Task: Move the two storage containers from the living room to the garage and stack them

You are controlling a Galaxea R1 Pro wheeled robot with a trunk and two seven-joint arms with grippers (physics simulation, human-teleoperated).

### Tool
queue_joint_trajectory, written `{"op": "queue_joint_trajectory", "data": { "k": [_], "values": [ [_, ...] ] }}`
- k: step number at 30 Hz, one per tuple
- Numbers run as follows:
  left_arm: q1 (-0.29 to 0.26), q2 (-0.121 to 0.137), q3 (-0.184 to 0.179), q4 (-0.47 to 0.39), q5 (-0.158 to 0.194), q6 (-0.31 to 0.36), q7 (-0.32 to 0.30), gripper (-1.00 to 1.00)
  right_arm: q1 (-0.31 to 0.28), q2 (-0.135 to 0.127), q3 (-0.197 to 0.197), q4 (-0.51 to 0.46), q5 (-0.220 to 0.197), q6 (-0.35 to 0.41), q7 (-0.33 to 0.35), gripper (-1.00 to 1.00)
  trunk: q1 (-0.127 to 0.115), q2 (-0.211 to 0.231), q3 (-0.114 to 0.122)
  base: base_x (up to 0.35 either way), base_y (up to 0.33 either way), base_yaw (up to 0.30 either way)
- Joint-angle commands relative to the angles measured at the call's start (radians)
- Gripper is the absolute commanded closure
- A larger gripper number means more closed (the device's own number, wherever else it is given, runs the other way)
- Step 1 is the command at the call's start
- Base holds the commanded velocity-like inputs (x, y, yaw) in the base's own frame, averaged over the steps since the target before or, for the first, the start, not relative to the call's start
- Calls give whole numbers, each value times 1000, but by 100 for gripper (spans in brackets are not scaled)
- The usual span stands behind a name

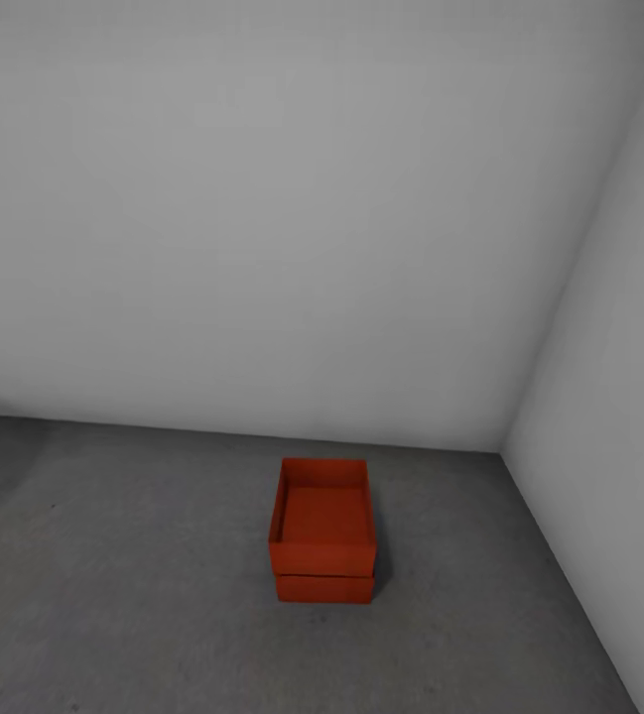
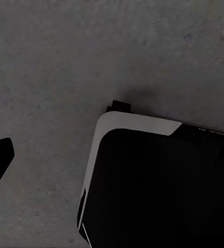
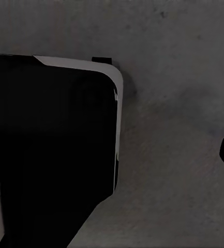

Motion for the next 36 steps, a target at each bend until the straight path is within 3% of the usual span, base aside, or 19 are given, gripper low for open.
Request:
{"op": "queue_joint_trajectory", "data": {
  "k": [1, 36],
  "values": [
    [-1, 0, -8, 0, 7, -3, 3, -100, -2, 0, 1, 3, 3, -6, -1, -100, 1, -2, 0, 0, 0, 0],
    [-1, 0, -9, 0, 7, -3, 3, -100, -2, 0, 2, 3, 4, -5, -1, -100, 1, -2, 55, 0, 0, 0]
  ]
}}
